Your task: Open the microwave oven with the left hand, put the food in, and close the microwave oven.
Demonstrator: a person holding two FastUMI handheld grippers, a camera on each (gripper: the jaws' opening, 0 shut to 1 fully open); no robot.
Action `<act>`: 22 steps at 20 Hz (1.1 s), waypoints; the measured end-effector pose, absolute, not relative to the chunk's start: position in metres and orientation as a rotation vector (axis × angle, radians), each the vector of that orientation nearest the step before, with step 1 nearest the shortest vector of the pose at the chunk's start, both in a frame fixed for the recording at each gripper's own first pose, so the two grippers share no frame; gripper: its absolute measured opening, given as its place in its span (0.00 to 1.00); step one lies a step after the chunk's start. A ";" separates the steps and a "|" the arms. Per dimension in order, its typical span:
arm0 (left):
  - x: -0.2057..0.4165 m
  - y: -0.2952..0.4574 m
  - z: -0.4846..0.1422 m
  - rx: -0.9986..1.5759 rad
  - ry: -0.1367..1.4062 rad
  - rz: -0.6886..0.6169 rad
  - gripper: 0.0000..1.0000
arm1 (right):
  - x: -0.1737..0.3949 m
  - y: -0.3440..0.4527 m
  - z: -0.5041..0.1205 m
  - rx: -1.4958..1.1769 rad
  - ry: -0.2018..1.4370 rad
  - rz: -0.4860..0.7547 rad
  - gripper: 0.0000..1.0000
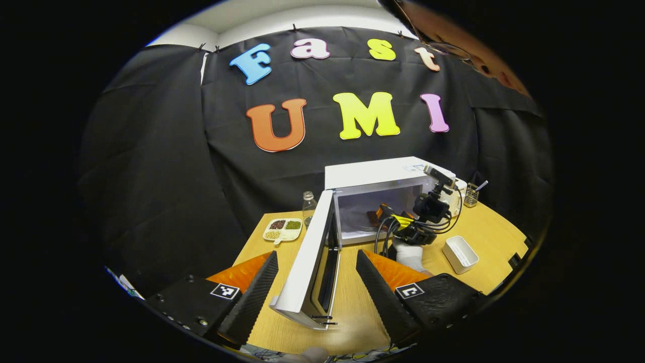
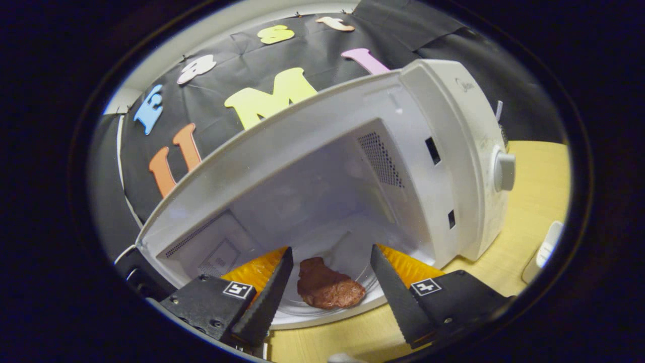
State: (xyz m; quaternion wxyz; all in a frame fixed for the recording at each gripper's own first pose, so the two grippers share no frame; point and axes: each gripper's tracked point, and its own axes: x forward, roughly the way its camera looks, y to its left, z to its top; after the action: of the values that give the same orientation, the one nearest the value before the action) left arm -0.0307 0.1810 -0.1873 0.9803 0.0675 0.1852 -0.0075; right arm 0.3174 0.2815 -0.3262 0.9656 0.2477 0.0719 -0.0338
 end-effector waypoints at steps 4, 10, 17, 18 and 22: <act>-0.028 0.183 -0.174 0.100 0.331 -0.015 0.96 | 0.271 0.260 -0.298 0.433 0.186 -0.013 0.99; -0.023 0.220 -0.144 0.067 0.273 0.042 0.96 | 0.177 0.197 -0.258 0.245 0.317 0.054 0.99; -0.018 0.266 -0.145 0.056 0.222 0.076 0.67 | 0.082 0.122 -0.200 0.193 0.370 0.027 1.00; -0.018 0.265 -0.155 0.050 0.239 0.057 0.63 | 0.072 0.111 -0.194 0.196 0.376 0.013 1.00; -0.011 0.280 -0.180 0.076 0.236 0.081 0.18 | 0.045 0.065 -0.159 0.226 0.346 -0.059 1.00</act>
State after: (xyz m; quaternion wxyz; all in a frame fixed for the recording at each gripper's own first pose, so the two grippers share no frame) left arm -0.0111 0.2795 -0.1798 0.9915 0.0377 0.1178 0.0405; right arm 0.0449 0.0651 -0.1585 0.9783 0.1122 0.1718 -0.0290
